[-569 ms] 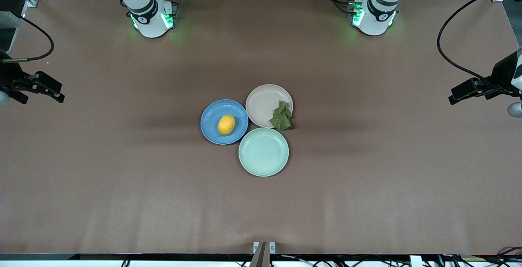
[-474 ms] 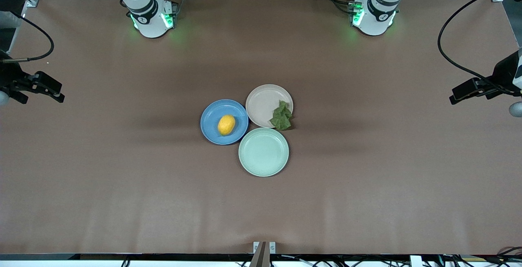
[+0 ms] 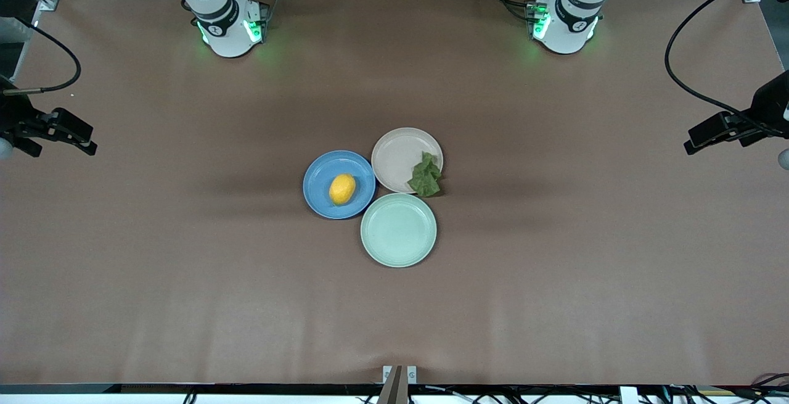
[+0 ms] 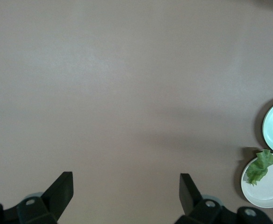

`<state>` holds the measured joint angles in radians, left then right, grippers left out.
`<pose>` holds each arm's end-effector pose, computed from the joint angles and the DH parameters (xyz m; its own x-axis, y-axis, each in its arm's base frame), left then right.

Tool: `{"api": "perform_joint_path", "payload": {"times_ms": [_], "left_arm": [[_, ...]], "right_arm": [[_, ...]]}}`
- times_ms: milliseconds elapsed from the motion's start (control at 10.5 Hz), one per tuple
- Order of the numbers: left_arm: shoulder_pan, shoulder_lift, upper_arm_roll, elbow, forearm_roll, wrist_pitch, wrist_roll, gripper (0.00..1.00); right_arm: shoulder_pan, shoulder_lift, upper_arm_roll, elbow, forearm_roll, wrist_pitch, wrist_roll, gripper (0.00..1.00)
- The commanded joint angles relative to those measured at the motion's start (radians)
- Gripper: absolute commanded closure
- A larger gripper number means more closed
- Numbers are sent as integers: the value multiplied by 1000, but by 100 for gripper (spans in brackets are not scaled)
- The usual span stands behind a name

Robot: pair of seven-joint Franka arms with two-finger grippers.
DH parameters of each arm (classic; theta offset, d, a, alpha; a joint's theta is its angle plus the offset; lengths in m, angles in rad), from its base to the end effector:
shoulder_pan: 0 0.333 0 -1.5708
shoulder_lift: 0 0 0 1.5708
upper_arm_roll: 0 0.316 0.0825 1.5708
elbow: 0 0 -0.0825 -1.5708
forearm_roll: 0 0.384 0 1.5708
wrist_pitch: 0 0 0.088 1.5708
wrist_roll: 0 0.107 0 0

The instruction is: Pick lemon and lettuce from blue and beige plates

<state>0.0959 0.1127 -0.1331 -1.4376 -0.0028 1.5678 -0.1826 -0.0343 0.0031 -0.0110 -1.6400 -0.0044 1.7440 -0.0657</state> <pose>0.5891 -0.0174 0.6232 0.9892 0.1460 0.0150 0.1456 -0.9891 0.0208 0.5702 -0.0262 0.6057 0.9947 0.0214 0.1002 0.0204 -0.9997 0.0110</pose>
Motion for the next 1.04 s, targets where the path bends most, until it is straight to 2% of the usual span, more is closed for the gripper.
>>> {"api": "perform_joint_path", "payload": {"times_ms": [0,285,569,949], "left_arm": [[-48,7,-22,-7,18,-9,2,0],[-88,97,-65,-9,-37,-8,-26,0],[-111,215,-71,-9,-147,24,-46,0],[-273,341,-72,-11,-175,116,-147,0]], "right_arm": [[-1,-2,-3,8,17,-5,1,0],[-1,0,-1,8,17,-6,4,0],[-1,1,-1,6,17,-6,4,0],[1,3,-1,0,17,-6,11,0]]}}
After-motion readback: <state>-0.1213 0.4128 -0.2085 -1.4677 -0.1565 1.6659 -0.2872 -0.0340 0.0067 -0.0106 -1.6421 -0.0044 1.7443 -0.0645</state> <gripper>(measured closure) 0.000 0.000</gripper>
